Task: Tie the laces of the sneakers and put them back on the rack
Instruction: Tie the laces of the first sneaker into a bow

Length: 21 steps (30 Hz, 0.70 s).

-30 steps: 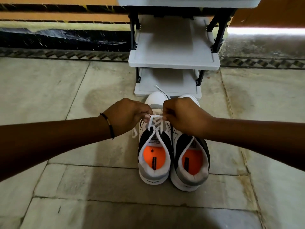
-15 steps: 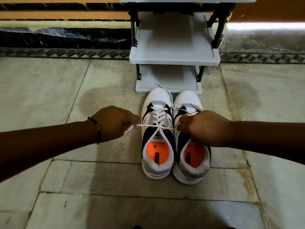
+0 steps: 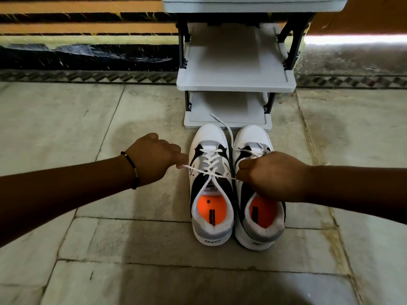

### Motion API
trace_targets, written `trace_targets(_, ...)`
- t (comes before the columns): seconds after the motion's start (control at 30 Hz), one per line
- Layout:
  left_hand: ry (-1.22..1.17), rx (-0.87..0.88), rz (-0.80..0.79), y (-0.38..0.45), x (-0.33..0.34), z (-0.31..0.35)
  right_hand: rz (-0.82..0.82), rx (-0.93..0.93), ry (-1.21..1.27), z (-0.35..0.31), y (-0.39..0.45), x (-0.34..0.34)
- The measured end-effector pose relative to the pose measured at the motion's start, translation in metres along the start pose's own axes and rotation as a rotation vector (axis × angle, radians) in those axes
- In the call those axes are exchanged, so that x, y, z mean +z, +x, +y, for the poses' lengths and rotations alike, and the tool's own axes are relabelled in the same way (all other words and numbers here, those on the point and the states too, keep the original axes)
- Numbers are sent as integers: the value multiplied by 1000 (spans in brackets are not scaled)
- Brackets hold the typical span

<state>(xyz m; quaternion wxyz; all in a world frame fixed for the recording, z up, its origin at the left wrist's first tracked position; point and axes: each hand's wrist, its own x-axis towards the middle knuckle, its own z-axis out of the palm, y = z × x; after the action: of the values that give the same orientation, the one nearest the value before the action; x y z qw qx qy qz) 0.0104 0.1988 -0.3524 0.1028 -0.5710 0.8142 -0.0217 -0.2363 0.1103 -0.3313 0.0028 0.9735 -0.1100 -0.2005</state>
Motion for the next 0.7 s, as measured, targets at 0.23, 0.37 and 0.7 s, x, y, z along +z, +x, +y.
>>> trace_targets(0.23,-355,-203,-118,0,3,4,156,148,609,2,6,6)
trace_targets(0.37,-1097,-376,15,-3,-7,24,274,384,1602,-2,5,-1)
trace_targets(0.7,-1984,-902,225,21,-21,51,453,610,2162,-24,53,-19)
